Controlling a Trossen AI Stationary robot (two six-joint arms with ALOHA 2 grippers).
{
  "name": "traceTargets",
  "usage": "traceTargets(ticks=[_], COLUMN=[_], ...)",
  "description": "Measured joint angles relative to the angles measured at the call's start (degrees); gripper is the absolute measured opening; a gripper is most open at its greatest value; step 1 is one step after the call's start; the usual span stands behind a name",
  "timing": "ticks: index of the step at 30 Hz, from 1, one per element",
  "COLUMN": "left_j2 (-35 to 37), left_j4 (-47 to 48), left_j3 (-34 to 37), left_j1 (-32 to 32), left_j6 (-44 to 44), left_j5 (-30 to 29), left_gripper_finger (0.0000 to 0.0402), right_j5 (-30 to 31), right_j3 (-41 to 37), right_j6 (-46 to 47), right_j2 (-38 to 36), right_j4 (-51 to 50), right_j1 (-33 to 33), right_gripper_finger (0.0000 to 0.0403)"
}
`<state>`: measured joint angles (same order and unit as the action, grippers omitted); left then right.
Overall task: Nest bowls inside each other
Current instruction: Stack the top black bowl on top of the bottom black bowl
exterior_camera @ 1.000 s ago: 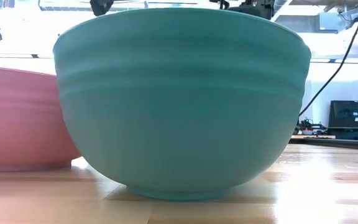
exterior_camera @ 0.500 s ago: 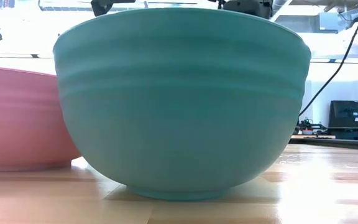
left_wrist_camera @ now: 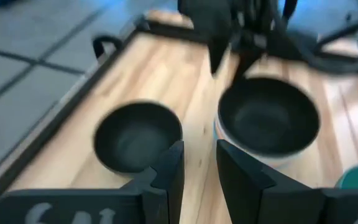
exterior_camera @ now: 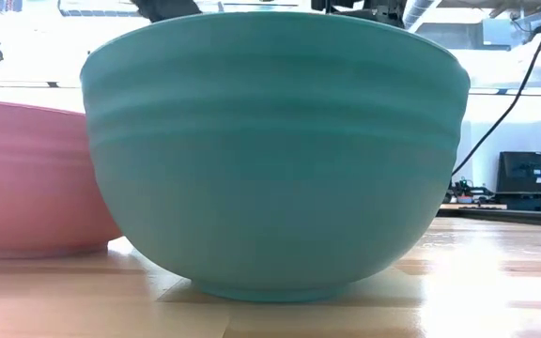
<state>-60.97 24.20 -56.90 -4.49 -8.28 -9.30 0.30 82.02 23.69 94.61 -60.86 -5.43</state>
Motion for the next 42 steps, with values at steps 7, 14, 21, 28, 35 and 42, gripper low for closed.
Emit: traceTargets(ticks=[7,14,21,28,35,42], left_j2=[-11.26,-20.08,-21.88,-12.59,-0.36,4.13], left_j4=[-7.30,-11.50,-14.05,-9.19,-5.97,-3.73], left_j3=[0.02,0.02,0.00,0.00,-0.09,-0.11], left_j1=[-3.33,-9.39,-11.06,-11.49,-12.04,-12.02], left_j6=[6.13,8.24,8.67,12.15,12.55,12.38], left_j5=[8.95,16.96,22.53,23.65,19.36,20.20], left_gripper_finger=[0.0084,0.0084,0.0084,0.0084,0.0083,0.0084], right_j5=[-0.26,-0.29,1.37,1.54,1.43,-0.67], right_j3=[0.00,0.01,0.00,-0.02,0.00,-0.11], right_j6=[-2.91,-6.28,-18.38,-28.31,-35.71,-35.43], right_j2=[-0.08,-0.44,-0.44,0.38,0.35,6.71], right_j4=[-0.19,-1.50,7.35,7.69,13.80,10.27], right_j1=[-3.52,-5.27,-4.79,-4.93,-7.05,-9.33], right_gripper_finger=[0.0190,0.0176,0.0168,0.0171,0.0169,0.0174])
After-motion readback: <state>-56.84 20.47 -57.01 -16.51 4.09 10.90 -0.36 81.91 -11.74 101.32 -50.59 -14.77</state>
